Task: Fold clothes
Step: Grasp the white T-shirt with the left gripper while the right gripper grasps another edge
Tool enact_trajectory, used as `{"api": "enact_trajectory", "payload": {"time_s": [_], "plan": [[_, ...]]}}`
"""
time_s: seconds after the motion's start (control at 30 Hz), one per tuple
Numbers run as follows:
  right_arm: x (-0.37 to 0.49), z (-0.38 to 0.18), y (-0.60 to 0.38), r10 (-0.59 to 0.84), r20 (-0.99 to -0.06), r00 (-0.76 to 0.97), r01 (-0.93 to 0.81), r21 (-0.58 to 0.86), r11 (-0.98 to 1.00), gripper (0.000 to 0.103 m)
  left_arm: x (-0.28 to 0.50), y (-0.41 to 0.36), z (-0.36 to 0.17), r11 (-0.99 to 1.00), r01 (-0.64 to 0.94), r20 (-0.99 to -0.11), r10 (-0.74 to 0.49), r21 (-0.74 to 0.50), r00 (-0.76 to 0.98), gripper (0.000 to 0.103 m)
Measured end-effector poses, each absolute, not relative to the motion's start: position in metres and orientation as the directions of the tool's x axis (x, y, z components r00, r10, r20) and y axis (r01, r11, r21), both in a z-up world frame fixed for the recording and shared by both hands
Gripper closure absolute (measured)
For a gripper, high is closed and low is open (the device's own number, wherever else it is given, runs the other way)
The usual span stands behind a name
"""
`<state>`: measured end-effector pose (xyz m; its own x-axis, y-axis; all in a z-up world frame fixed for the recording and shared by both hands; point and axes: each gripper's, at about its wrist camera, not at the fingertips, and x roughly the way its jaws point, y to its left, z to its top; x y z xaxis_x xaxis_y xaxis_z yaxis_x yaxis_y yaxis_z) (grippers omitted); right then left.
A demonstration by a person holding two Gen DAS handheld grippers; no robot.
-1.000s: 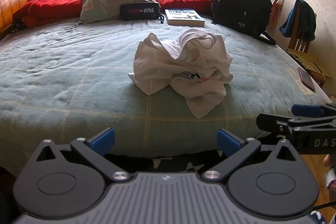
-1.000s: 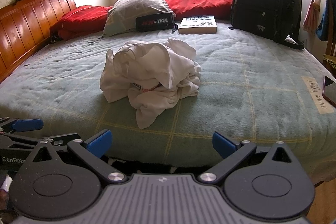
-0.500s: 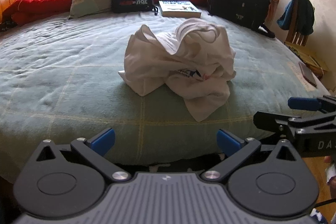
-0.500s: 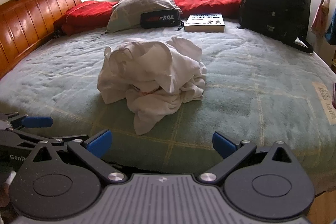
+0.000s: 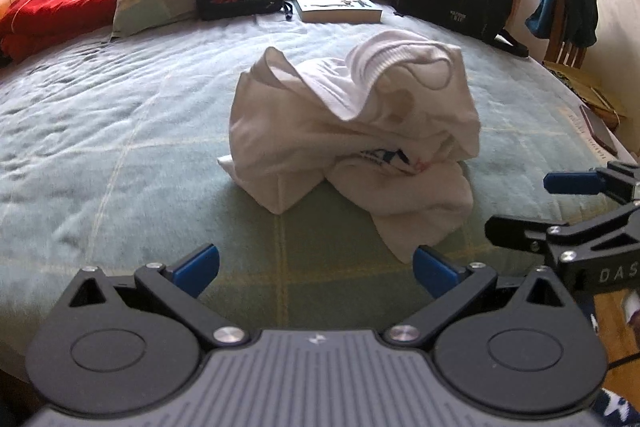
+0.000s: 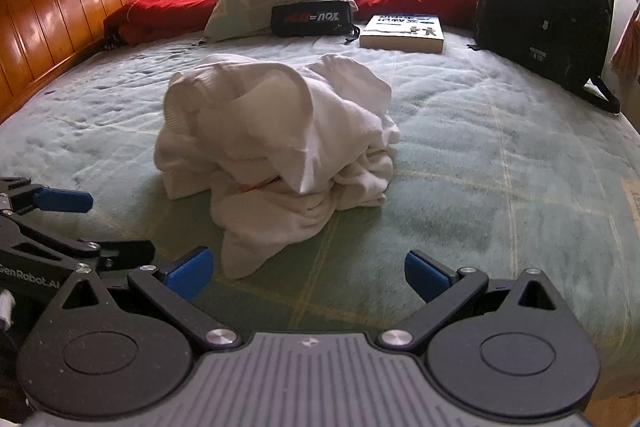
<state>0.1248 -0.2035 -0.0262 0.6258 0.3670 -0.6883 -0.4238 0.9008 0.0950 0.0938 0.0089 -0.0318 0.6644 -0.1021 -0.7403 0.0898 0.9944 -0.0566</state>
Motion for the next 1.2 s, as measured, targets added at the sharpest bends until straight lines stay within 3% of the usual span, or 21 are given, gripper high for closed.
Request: {"api": "enact_trajectory", "payload": {"time_s": [0.3,0.53,0.67,0.93,1.1,1.17,1.2], "plan": [[0.144,-0.024,-0.208,0.393,-0.665,0.635,-0.467,0.074,0.881,0.0,0.113,0.013,-0.032,0.993,0.118,-0.755,-0.087,-0.013,0.65,0.001],[0.151,-0.026,-0.212,0.446,-0.627,0.639,-0.546,0.039,0.837,0.0,0.117,0.022,-0.032,0.98,0.188,-0.707,-0.175,-0.061,0.686,0.001],[0.159,-0.022,-0.212,0.443,-0.64,0.628,-0.565,0.016,0.825,0.001,0.123,0.022,-0.037,0.975,0.221,-0.716,-0.168,-0.02,0.677,0.001],[0.169,-0.015,-0.205,0.46,-0.655,0.6,-0.611,-0.004,0.792,0.044,0.133,0.046,-0.033,0.982,0.187,-0.714,-0.151,-0.029,0.683,0.002],[0.17,-0.018,-0.195,0.49,-0.648,0.584,-0.652,-0.015,0.758,0.049,0.136,0.052,-0.032,0.98,0.2,-0.722,-0.152,-0.02,0.675,0.003],[0.171,-0.019,-0.19,0.493,-0.645,0.585,-0.662,-0.028,0.749,0.054,0.136,0.054,-0.033,0.98,0.201,-0.723,-0.147,-0.011,0.675,0.005],[0.171,-0.019,-0.187,0.486,-0.646,0.589,-0.664,-0.044,0.747,0.062,0.136,0.055,-0.033,0.98,0.201,-0.722,-0.149,-0.014,0.676,0.006]]}}
